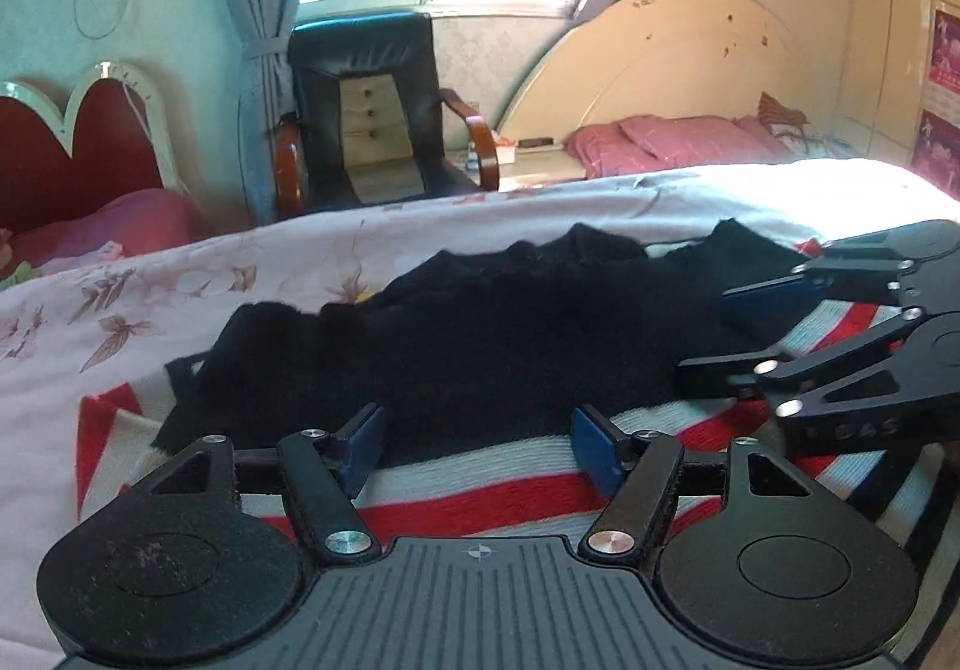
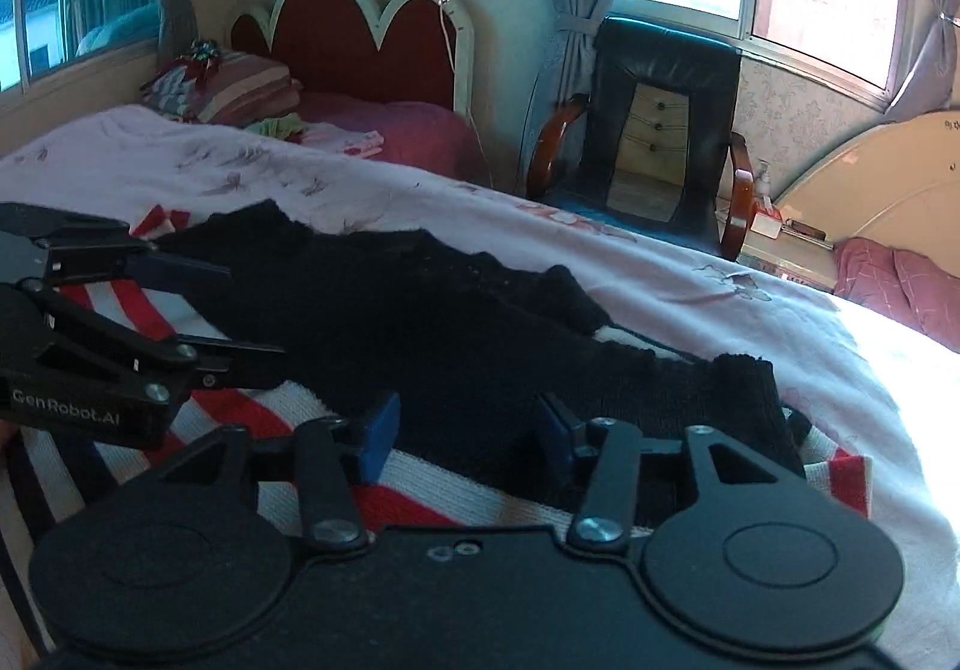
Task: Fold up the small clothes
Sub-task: 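Release the hem and press the folded sweater flat with both grippers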
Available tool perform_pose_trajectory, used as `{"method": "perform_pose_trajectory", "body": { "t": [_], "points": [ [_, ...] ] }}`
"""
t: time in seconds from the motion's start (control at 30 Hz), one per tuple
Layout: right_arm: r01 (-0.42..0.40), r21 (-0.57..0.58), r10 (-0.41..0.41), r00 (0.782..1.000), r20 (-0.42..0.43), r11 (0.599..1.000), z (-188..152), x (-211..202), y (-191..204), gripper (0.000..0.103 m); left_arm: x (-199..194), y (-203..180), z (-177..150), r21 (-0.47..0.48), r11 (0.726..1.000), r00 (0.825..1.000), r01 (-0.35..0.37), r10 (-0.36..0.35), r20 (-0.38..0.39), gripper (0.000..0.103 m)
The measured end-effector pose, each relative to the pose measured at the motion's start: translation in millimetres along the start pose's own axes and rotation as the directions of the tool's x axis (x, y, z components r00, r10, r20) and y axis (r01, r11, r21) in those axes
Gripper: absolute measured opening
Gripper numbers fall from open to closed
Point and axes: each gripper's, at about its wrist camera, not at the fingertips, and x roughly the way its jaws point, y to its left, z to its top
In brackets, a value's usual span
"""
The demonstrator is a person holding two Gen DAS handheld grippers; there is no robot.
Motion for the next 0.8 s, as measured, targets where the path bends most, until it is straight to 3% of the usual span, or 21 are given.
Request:
{"method": "perform_pose_trajectory", "body": {
  "t": [0.07, 0.13, 0.23, 0.3, 0.33, 0.4, 0.47, 0.63, 0.73, 0.8],
  "points": [
    [0.016, -0.027, -0.016, 1.000, -0.011, 1.000, -8.1, -7.2, -11.0, 0.053, -9.5, 28.7, -9.6, -0.046, 0.998, 0.999, -0.033, 0.033, -0.003, 0.068],
    [0.097, 0.037, -0.095, 0.995, -0.040, 0.995, -21.2, -23.2, -44.3, 0.045, -21.1, 60.9, -22.9, -0.043, 0.996, 0.997, -0.077, 0.078, 0.011, 0.068],
    [0.157, 0.119, -0.151, 0.987, -0.055, 0.980, -48.4, -46.1, -94.3, 0.050, -33.0, 91.3, -35.0, -0.062, 0.990, 0.992, -0.130, 0.130, -0.003, 0.069],
    [0.149, 0.142, -0.143, 0.988, -0.054, 0.979, -57.2, -55.8, -106.9, 0.054, -39.7, 99.0, -35.1, -0.114, 0.983, 0.990, -0.143, 0.144, -0.002, 0.069],
    [0.164, 0.157, -0.158, 0.986, -0.050, 0.974, -56.3, -60.8, -107.0, 0.051, -45.6, 96.3, -32.0, -0.136, 0.976, 0.985, -0.168, 0.171, 0.011, 0.069],
    [0.171, 0.189, -0.177, 0.984, 0.015, 0.967, -51.1, -77.1, -96.9, 0.047, -58.2, 79.4, -25.7, -0.143, 0.982, 0.988, -0.120, 0.132, 0.075, 0.069],
    [0.119, 0.198, -0.134, 0.989, 0.061, 0.973, -44.9, -85.1, -76.6, 0.047, -62.6, 45.6, -18.9, -0.091, 0.994, 0.991, -0.067, 0.076, 0.106, 0.069],
    [0.001, 0.097, -0.003, 1.000, 0.021, 0.995, -36.5, -63.7, -2.5, 0.046, -49.2, -29.7, -20.3, 0.030, 0.999, 0.998, 0.023, -0.025, 0.065, 0.069],
    [0.018, 0.039, -0.017, 0.999, -0.028, 0.999, -43.2, -56.2, 24.1, 0.047, -46.3, -41.7, -32.5, 0.068, 0.997, 0.999, 0.026, -0.027, 0.019, 0.069],
    [0.046, -0.010, -0.046, 0.998, -0.032, 0.999, -52.8, -61.9, 28.5, 0.048, -56.4, -26.7, -44.1, 0.041, 0.999, 1.000, 0.016, -0.017, 0.026, 0.069]
  ]
}}
